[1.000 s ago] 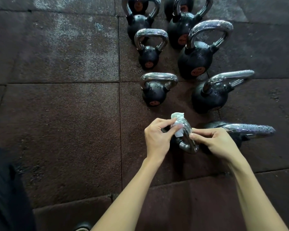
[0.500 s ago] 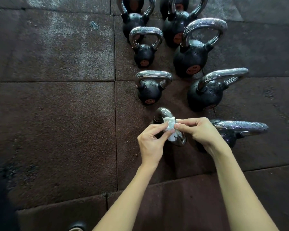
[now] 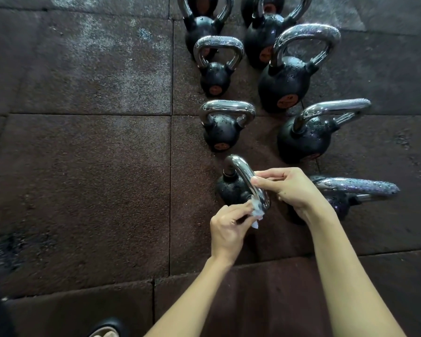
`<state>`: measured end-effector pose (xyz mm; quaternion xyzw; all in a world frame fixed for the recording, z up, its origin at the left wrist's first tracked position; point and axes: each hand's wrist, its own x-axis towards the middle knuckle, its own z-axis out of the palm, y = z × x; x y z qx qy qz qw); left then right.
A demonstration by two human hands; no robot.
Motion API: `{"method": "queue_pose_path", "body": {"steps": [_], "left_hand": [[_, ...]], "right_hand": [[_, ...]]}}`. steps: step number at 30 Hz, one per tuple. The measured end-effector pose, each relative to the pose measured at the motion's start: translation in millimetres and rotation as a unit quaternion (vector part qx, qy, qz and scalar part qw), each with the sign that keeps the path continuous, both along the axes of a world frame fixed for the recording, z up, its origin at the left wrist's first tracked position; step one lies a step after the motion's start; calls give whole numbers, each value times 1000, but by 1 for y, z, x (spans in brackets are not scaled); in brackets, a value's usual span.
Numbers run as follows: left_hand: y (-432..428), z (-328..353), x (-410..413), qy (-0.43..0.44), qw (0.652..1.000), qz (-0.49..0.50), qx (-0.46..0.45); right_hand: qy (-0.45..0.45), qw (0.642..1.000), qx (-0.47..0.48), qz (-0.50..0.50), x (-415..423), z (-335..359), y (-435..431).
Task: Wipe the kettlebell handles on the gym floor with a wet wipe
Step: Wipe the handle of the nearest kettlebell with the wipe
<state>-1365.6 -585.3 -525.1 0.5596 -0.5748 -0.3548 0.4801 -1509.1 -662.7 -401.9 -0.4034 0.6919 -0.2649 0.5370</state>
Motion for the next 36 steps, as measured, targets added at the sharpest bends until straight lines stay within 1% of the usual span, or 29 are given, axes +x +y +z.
{"method": "queue_pose_path", "body": {"steps": [3,5,9,12,14,15,17,19,20,22,24,25,27,29,31,33,36], "left_hand": [[-2,-8,4,-26,1000,-7,-13],[-2,-7,4,-28,999,-10,-27],[-5,-14,4,-49,998,16,-23],[-13,-14,12,-77,996,-8,-39],[-18,-7,25,-81,996,-14,-24],[-20,0,34,-59,998,6,2],[-30,15,54,19,995,76,60],[-47,35,72,97,982,131,97],[-57,47,77,134,975,131,120],[-76,73,79,205,961,77,167],[-88,97,74,257,944,6,205],[-91,107,71,279,933,-23,225],[-94,121,66,305,913,-62,265],[-96,125,63,303,904,-77,292],[-97,124,62,286,905,-89,302],[-98,122,62,267,909,-108,303],[-96,125,62,237,912,-145,303]], "right_hand": [[0,1000,3,10,1,1,3],[-6,1000,0,13,3,-1,2],[-11,1000,-9,12,5,-7,-1],[-7,1000,-14,10,5,-9,1],[7,1000,-19,13,7,-10,2],[20,999,-25,23,7,-11,3],[61,996,-46,50,8,-11,5],[108,986,-102,71,9,-8,6],[121,979,-143,76,10,-5,7],[117,965,-208,105,16,5,7],[77,958,-235,143,23,14,5],[62,957,-245,146,26,17,4],[51,957,-261,113,29,17,1],[53,958,-266,87,28,18,1],[43,962,-252,96,23,19,3],[22,968,-218,119,16,19,6],[-17,976,-198,91,9,14,6]]}}
